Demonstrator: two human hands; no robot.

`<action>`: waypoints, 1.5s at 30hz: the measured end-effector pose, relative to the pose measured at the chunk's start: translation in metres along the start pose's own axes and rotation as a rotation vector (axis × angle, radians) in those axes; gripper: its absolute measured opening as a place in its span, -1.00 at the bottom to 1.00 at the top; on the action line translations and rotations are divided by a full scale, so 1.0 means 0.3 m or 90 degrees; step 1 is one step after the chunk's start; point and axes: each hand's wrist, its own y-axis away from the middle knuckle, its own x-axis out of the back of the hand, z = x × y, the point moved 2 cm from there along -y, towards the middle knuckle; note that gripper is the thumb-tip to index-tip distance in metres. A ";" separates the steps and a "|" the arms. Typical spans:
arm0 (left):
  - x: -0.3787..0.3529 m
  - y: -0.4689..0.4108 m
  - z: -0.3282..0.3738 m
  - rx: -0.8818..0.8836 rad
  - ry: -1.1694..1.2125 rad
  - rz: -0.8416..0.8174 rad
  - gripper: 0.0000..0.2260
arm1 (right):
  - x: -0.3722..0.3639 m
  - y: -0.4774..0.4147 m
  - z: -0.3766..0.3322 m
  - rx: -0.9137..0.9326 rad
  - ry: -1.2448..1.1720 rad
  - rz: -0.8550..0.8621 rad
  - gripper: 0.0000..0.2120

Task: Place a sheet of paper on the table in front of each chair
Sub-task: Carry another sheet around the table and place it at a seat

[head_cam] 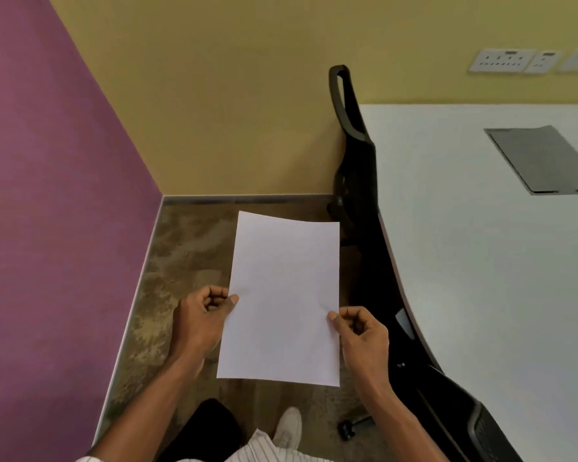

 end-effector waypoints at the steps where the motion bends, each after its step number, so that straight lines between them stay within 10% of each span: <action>1: -0.016 -0.035 0.022 -0.001 -0.001 -0.008 -0.95 | -0.002 -0.025 -0.005 -0.010 -0.004 0.014 -0.93; 27: -0.552 -0.970 0.806 -0.157 -0.031 -0.457 -0.93 | -0.133 -0.600 -0.420 -0.054 -0.203 0.451 -0.95; 45: -1.192 -1.085 1.355 -0.269 -0.095 -0.492 -0.89 | 0.285 -1.180 -0.572 -0.029 -0.280 0.494 -0.94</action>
